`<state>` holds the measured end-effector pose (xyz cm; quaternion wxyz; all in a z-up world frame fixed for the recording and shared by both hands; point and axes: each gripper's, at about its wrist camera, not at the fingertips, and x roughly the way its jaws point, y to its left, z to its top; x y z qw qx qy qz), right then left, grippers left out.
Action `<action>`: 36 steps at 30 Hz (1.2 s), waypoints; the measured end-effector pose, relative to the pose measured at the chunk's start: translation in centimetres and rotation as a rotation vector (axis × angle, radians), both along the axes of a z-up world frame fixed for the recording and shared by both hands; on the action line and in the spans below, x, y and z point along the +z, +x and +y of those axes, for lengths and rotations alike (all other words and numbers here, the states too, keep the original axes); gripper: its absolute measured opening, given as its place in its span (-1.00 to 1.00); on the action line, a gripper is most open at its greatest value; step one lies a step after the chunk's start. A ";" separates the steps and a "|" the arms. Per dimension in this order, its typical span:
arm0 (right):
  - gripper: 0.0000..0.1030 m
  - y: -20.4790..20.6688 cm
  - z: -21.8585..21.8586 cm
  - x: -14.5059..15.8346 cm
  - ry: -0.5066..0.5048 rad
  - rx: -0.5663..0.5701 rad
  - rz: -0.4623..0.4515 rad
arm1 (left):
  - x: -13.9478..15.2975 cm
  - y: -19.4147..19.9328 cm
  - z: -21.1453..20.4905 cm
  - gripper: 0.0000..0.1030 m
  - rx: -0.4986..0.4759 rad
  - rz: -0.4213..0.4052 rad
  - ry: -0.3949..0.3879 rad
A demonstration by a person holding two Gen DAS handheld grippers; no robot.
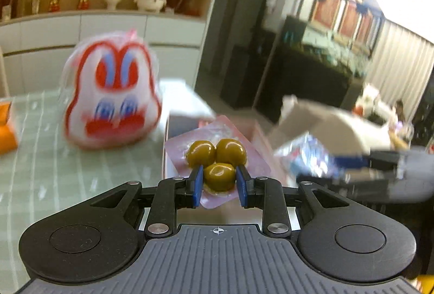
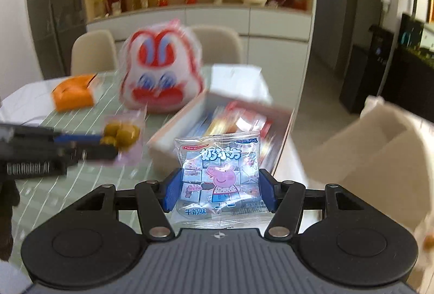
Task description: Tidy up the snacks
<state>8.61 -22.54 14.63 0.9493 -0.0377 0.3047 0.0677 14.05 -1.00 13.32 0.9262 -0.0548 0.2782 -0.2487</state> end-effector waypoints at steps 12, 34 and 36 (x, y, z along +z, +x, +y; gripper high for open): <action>0.38 9.8 -0.9 -4.6 0.095 -0.086 0.017 | -4.4 10.6 -1.8 -0.41 0.056 0.193 -0.079; 0.63 -8.8 7.2 -14.0 0.059 -0.161 0.126 | -12.9 -13.6 2.4 -0.40 0.131 0.095 0.249; 0.74 -8.8 7.5 -14.3 0.023 -0.186 0.124 | -13.0 -13.7 2.2 -0.40 0.133 0.080 0.247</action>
